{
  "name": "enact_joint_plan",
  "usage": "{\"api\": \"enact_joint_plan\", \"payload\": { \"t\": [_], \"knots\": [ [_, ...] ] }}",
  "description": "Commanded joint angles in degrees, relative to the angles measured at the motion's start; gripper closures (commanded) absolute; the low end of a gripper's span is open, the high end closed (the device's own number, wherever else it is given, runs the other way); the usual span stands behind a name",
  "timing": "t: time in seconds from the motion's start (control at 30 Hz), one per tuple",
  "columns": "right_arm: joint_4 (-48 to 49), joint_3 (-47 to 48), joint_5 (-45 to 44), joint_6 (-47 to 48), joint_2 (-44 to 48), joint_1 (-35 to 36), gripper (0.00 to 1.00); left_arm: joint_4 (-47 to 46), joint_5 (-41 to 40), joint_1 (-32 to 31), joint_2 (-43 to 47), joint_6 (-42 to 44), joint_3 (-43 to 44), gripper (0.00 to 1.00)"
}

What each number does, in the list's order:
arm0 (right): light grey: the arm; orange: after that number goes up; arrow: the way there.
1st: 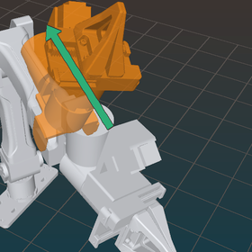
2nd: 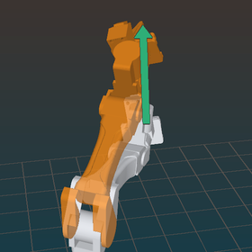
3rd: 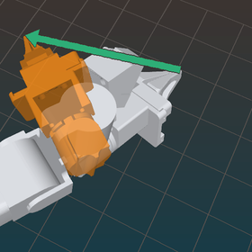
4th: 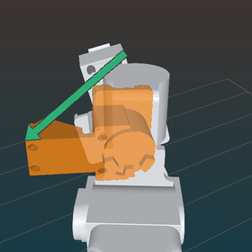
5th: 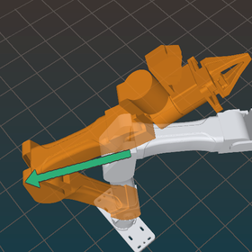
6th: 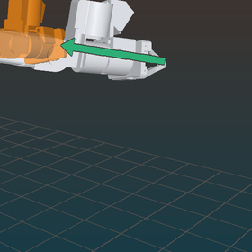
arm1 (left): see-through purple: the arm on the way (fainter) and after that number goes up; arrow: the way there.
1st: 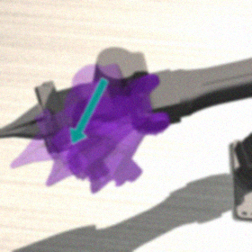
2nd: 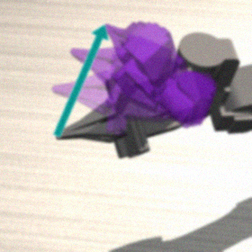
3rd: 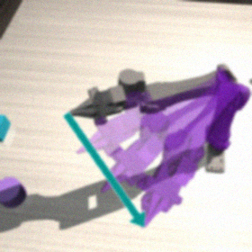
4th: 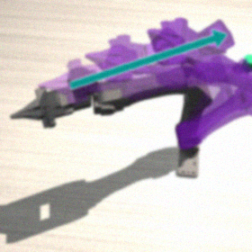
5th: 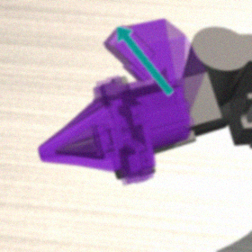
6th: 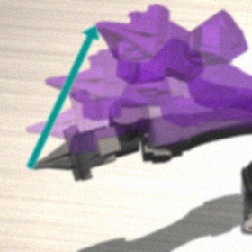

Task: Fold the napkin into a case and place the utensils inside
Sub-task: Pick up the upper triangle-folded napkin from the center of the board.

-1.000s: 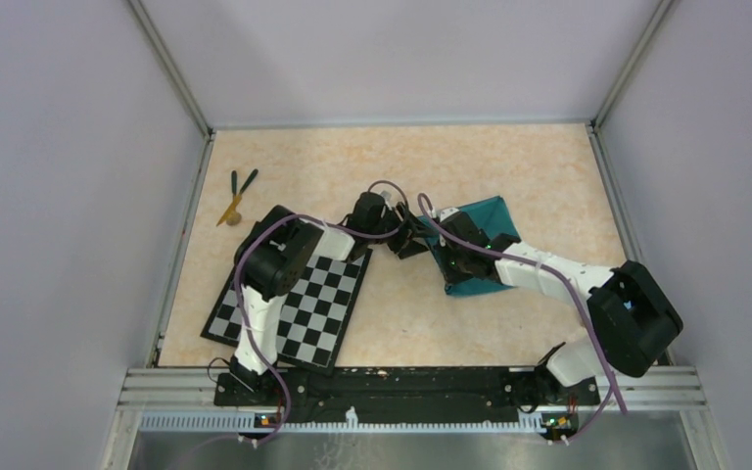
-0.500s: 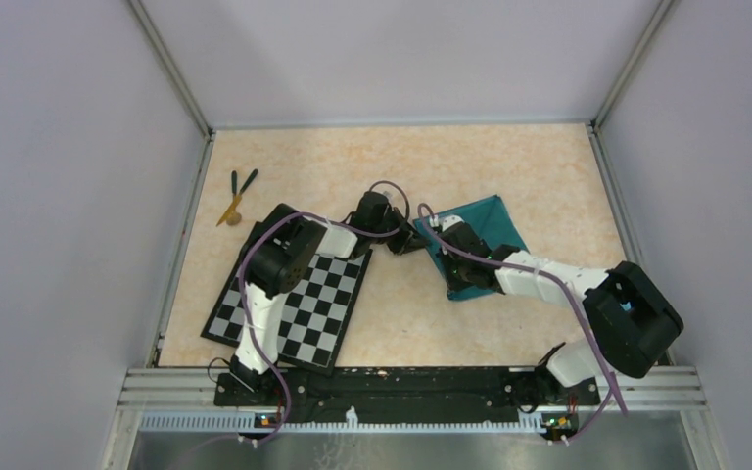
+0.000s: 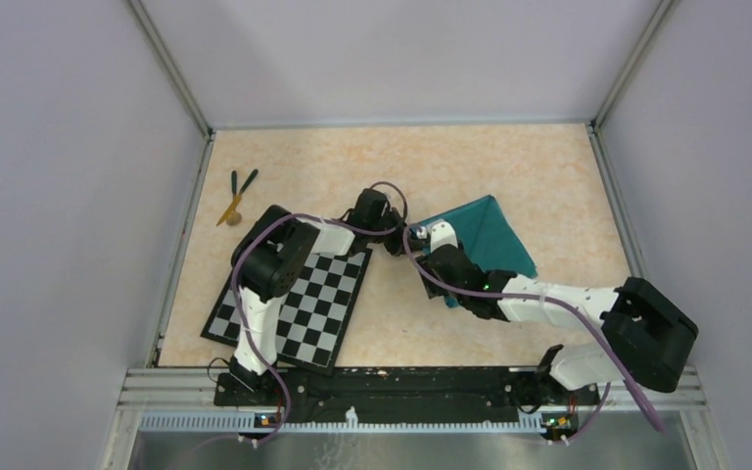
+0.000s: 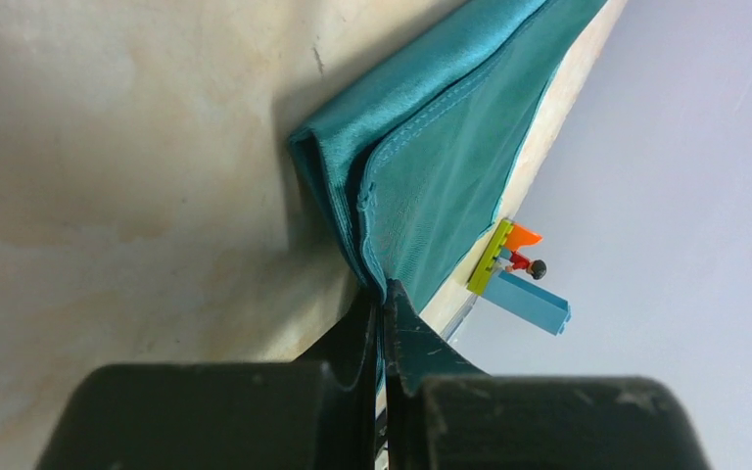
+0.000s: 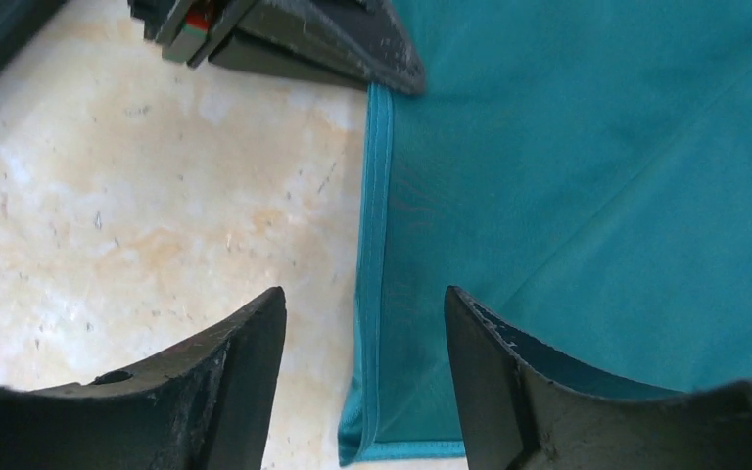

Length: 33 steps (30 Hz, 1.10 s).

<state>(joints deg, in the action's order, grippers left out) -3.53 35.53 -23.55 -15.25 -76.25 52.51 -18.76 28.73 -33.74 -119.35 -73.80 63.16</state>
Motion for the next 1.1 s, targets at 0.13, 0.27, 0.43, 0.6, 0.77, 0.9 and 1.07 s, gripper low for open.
{"api": "enact_joint_plan", "payload": {
  "t": [0.13,0.27,0.43,0.6,0.77,0.9,1.07],
  "knots": [
    [6.60,4.84,-15.59,0.05,-9.18,5.42,0.40,3.19,3.33,0.48,4.26,-1.10,1.43,1.00],
    [5.53,6.64,-24.96,-2.00,-14.29,8.20,0.42,3.37,3.92,0.77,4.61,-1.28,1.36,1.00],
    [-0.12,9.46,-32.02,-4.81,-18.32,10.04,0.44,3.80,4.36,1.69,5.26,-0.92,1.34,1.00],
    [-1.82,10.08,-34.05,-6.25,-20.60,10.20,0.49,3.09,5.18,2.48,5.59,-1.52,1.01,1.00],
    [-2.79,10.92,-34.53,-6.43,-22.08,10.15,0.62,3.16,5.32,2.85,5.88,-1.51,1.12,1.00],
    [-4.49,10.84,-33.92,-6.84,-19.13,11.10,0.96,5.75,3.71,3.41,6.81,0.64,1.76,1.00],
    [-7.06,12.01,-23.43,-5.04,-13.67,11.32,1.00,16.81,-2.50,3.68,10.46,8.76,5.91,1.00]
  ]
}}
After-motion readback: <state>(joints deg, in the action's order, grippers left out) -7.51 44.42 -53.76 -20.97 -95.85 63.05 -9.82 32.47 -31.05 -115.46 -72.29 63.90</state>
